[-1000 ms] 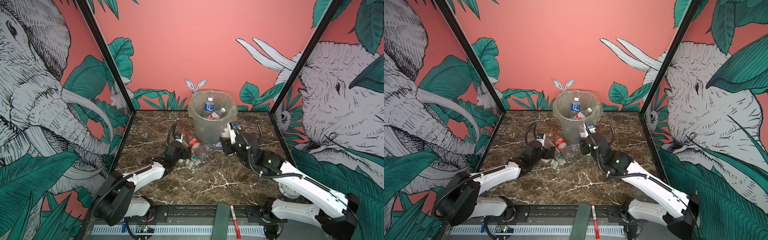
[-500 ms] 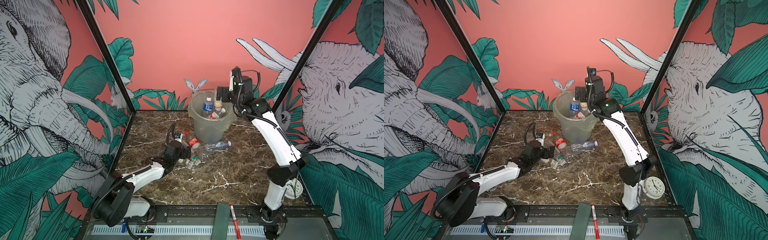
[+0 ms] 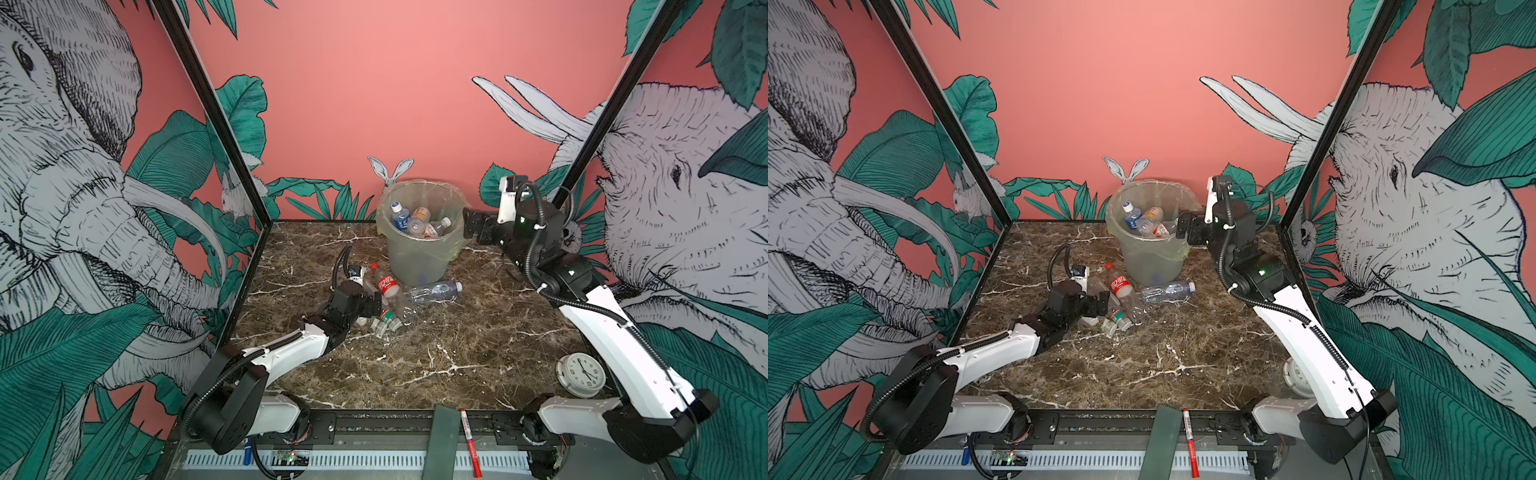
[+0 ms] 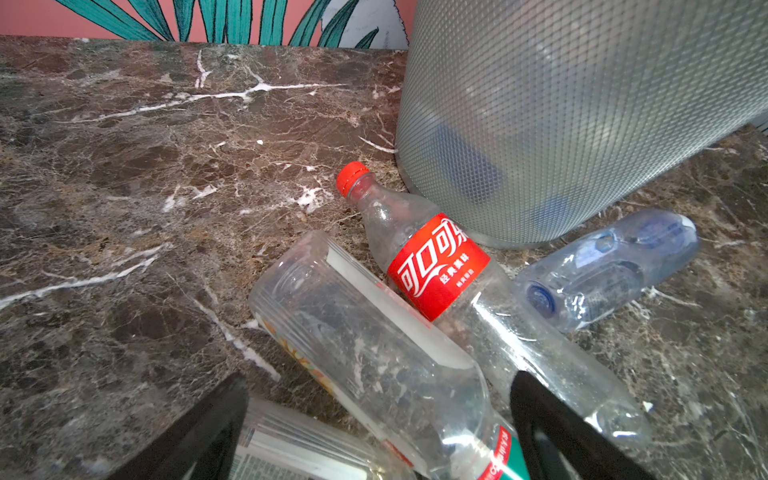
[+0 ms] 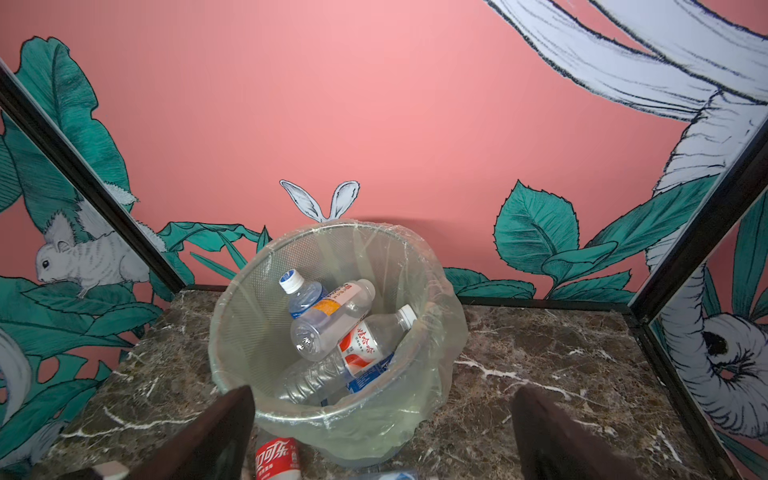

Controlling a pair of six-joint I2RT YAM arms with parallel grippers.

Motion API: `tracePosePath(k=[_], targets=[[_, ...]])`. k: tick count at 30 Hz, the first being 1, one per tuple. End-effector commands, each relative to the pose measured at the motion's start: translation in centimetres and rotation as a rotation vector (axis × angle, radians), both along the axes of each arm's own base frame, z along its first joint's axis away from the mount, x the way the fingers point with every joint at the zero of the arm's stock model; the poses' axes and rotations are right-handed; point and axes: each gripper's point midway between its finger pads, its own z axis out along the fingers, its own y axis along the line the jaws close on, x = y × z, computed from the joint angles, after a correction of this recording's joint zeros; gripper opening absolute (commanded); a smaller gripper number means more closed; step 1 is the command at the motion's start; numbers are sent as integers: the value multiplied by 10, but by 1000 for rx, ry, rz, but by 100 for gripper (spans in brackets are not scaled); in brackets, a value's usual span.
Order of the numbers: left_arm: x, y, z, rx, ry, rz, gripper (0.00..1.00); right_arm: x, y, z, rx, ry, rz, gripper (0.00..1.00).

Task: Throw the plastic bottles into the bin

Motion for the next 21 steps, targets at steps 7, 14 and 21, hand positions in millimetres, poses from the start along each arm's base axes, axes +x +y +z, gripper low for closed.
tracePosePath(k=[7,14,21], targets=[[6,-1,10,17,-34,-7,100,5,-9,-150,-32,206,-26,99],[8,0,4,38,-18,-5,100,1,-6,-217,-43,304,-13,99],[6,6,3,50,3,25,100,1,-4,-258,-67,364,-7,99]])
